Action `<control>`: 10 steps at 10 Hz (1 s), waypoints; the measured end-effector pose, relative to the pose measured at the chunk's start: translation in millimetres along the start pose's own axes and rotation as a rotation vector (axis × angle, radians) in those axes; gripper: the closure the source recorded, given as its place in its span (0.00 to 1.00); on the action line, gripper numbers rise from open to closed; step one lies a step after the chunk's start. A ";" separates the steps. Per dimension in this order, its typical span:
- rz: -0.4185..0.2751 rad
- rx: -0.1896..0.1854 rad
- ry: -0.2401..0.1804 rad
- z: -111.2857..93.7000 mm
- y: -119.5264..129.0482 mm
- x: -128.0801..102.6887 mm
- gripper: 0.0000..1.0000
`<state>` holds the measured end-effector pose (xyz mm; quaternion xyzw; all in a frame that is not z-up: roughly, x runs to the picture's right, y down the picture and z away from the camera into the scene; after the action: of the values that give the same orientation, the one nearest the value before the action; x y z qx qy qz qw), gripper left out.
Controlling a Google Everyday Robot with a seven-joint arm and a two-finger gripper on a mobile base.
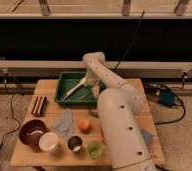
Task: Place fork in purple bowl
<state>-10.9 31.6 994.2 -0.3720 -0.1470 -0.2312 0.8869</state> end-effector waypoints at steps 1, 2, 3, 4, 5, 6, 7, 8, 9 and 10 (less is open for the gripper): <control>-0.001 -0.005 -0.001 2.0 0.8 1.9 0.50; -0.002 -0.007 -0.002 2.8 0.6 2.0 0.58; -0.005 -0.008 -0.004 3.6 -0.4 0.4 0.66; -0.007 -0.018 -0.004 4.0 1.7 -0.1 0.80; -0.005 -0.016 -0.006 3.9 1.9 0.6 0.88; -0.003 -0.014 -0.006 3.6 2.0 1.9 0.95; -0.004 -0.013 -0.004 3.6 1.4 2.0 0.99; -0.005 -0.011 -0.002 3.3 0.9 1.9 1.00; -0.010 -0.003 0.004 -0.4 0.3 2.1 1.00; -0.014 0.012 0.006 -6.9 -2.2 1.1 1.00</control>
<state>-10.5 24.9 991.2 -0.3648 -0.1485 -0.2377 0.8879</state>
